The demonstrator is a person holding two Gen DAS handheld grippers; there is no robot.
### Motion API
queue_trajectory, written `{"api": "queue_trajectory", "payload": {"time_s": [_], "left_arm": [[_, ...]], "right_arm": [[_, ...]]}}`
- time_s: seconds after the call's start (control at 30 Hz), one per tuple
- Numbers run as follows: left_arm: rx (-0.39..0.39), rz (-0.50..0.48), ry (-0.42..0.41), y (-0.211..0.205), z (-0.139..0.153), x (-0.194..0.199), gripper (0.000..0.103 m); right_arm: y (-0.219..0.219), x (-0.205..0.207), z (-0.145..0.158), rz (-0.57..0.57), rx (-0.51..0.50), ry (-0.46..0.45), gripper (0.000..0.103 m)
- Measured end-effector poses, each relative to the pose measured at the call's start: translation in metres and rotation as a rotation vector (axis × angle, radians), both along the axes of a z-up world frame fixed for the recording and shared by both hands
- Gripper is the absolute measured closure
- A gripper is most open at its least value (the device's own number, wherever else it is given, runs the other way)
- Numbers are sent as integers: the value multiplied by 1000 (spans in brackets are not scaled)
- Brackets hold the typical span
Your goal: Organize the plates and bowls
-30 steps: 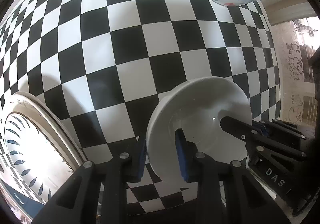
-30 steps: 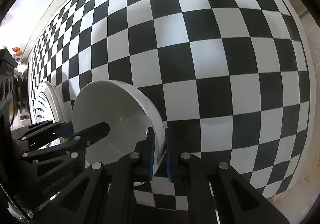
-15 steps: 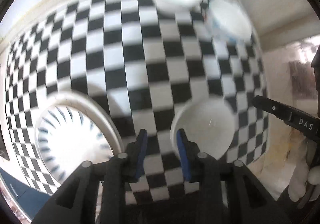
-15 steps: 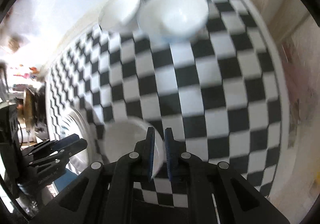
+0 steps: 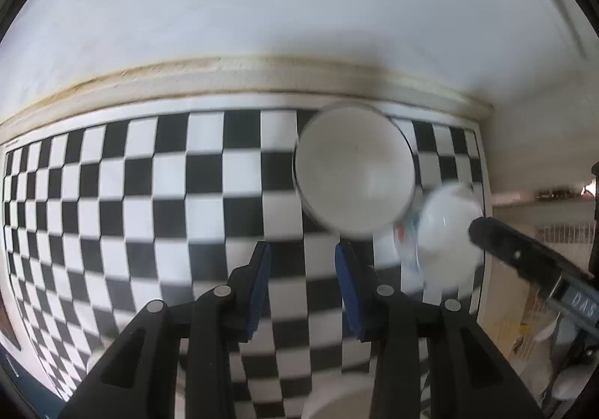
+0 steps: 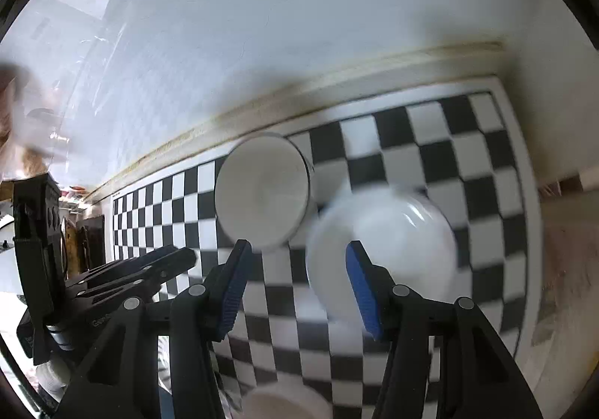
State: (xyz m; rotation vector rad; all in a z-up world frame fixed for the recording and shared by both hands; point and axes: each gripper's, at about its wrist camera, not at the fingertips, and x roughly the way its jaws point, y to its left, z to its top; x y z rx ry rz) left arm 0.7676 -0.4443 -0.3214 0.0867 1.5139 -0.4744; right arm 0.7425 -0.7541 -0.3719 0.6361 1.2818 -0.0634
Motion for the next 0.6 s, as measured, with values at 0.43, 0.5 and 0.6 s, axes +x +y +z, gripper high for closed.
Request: {"api": "queue_trajectory", "payload": {"time_s": [0.43,0.5,0.6], "left_arm": [[-20,8,134,-27,-60,52,70],[-21,-5,139,-29,-64,50,70],[-30,-10,136,-29,-69,49,76]], "right_arm": [[-13,82,-71,34,38,102,69],[-14,83,-79,32,49,115,70],[-14,85,-86,35,42,129,77]]}}
